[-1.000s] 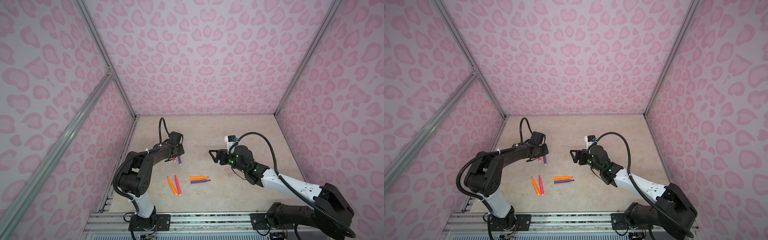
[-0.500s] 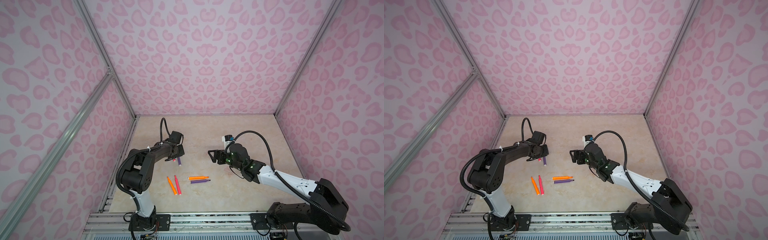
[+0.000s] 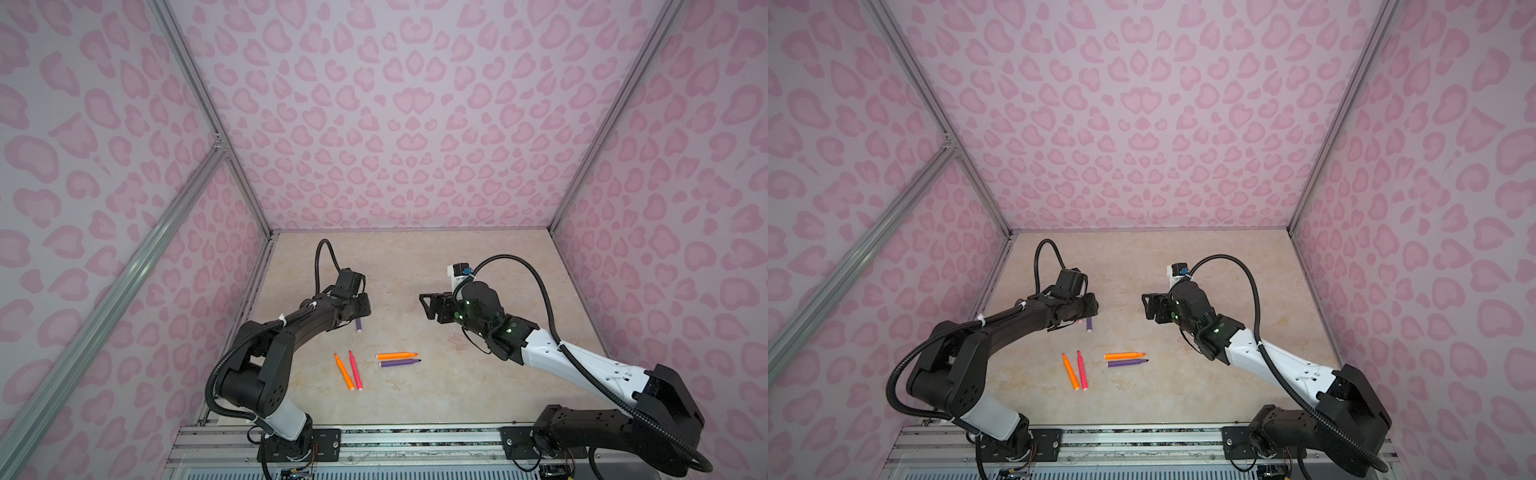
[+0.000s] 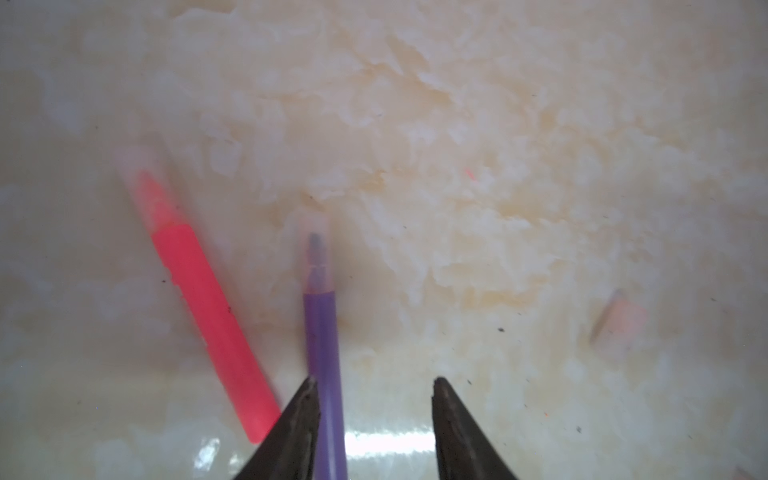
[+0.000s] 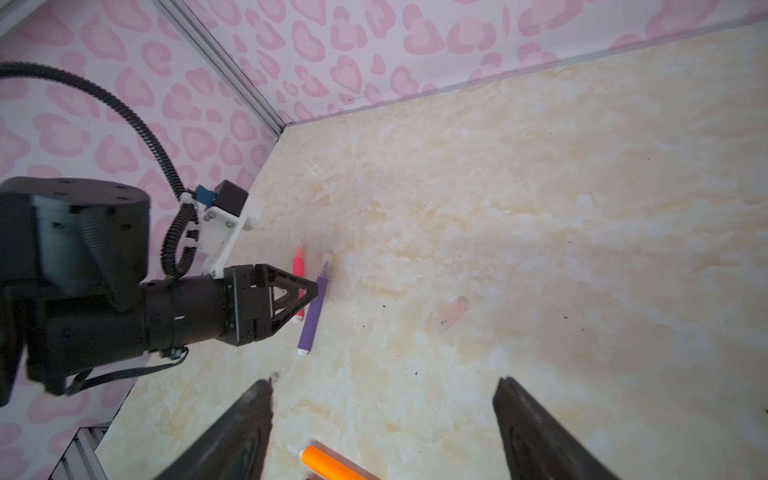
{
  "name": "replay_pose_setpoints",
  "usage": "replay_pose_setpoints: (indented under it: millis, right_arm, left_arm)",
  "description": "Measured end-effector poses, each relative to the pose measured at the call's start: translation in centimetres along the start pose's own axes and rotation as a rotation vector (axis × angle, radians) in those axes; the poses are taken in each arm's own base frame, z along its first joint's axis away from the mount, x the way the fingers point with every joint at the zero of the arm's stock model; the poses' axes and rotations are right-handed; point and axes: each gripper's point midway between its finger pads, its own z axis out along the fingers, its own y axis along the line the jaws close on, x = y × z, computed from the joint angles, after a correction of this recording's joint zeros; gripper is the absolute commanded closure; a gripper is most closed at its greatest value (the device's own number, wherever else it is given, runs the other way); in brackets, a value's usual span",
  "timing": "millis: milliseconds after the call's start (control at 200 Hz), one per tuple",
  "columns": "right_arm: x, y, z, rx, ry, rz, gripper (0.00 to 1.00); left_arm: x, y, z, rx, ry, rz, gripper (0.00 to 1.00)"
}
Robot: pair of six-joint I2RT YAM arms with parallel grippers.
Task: Insert the pens into the pen caps
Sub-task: 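Lower the capped purple highlighter to the table with the left gripper while the right withdraws, then move the left gripper to the orange highlighter and grasp it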
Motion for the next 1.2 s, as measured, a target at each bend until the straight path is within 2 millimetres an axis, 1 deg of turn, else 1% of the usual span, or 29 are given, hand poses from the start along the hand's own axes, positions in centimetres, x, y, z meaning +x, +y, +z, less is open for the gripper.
replay_pose_setpoints:
  millis: [45, 75, 85, 90, 130, 195, 225, 265, 345, 390, 455, 560, 640, 735, 765, 865, 940, 1115, 1205]
  right_arm:
    - [-0.2, -0.1, -0.2, 0.005, -0.007, 0.0, 0.16]
    - [-0.3, -0.1, -0.3, 0.007, -0.012, 0.001, 0.16]
    - [-0.4, -0.1, -0.3, 0.009, -0.015, 0.001, 0.16]
    - [-0.5, -0.2, -0.4, 0.011, -0.017, 0.002, 0.16]
    - [-0.7, -0.4, -0.7, 0.018, -0.024, 0.002, 0.16]
    - [-1.3, -0.5, -1.3, 0.027, -0.042, 0.002, 0.16]
    - [-1.7, -0.7, -1.7, 0.038, -0.057, 0.001, 0.16]
    - [-2.0, -1.0, -2.1, 0.049, -0.076, -0.001, 0.17]
    - [-2.5, -2.1, -3.1, 0.09, -0.113, 0.005, 0.17]
    - [-2.5, -3.1, -3.5, 0.121, -0.128, 0.01, 0.17]
    - [-2.7, -4.5, -4.0, 0.162, -0.148, 0.021, 0.19]
    - [-3.2, -6.4, -4.3, 0.223, -0.169, 0.035, 0.2]
    - [-3.3, -7.0, -4.3, 0.251, -0.176, 0.036, 0.2]
    - [-3.2, -7.5, -4.1, 0.272, -0.174, 0.036, 0.21]
    - [-3.1, -7.7, -4.0, 0.278, -0.172, 0.036, 0.21]
    - [-2.8, -8.2, -3.7, 0.299, -0.157, 0.035, 0.22]
    - [-2.7, -8.3, -3.5, 0.307, -0.149, 0.034, 0.22]
    - [-2.4, -8.8, -3.1, 0.318, -0.132, 0.046, 0.23]
    - [-2.2, -8.8, -2.9, 0.318, -0.119, 0.045, 0.23]
  left_arm:
    - [-0.3, -1.4, -1.4, 0.028, -0.041, 0.045, 0.52]
    - [-0.6, -2.9, -2.9, 0.057, -0.09, 0.092, 0.51]
    - [-0.6, -3.0, -3.0, 0.058, -0.097, 0.098, 0.5]
    - [-0.7, -3.3, -3.4, 0.065, -0.108, 0.106, 0.5]
    - [-0.7, -4.6, -4.7, 0.091, -0.146, 0.147, 0.49]
    - [-0.4, -6.8, -7.6, 0.155, -0.214, 0.219, 0.48]
    - [-0.2, -7.4, -8.5, 0.18, -0.235, 0.237, 0.47]
    - [-0.1, -7.7, -9.3, 0.201, -0.257, 0.252, 0.47]
    - [1.0, -8.0, -9.9, 0.23, -0.26, 0.279, 0.46]
    - [2.0, -8.0, -9.8, 0.245, -0.244, 0.301, 0.46]
    - [3.7, -8.3, -9.0, 0.263, -0.201, 0.331, 0.46]
    - [7.2, -9.3, -6.9, 0.282, -0.091, 0.405, 0.49]
    - [9.6, -10.6, -5.5, 0.277, -0.003, 0.483, 0.49]
    - [11.2, -11.9, -4.6, 0.276, 0.039, 0.552, 0.51]
    - [11.7, -12.1, -4.3, 0.271, 0.055, 0.571, 0.51]
    - [13.3, -11.4, -3.2, 0.22, 0.103, 0.624, 0.51]
    - [14.3, -10.4, -2.7, 0.165, 0.132, 0.653, 0.48]
    - [15.0, -8.2, -2.3, 0.078, 0.155, 0.678, 0.44]
    - [15.0, -7.7, -2.3, 0.056, 0.157, 0.681, 0.44]
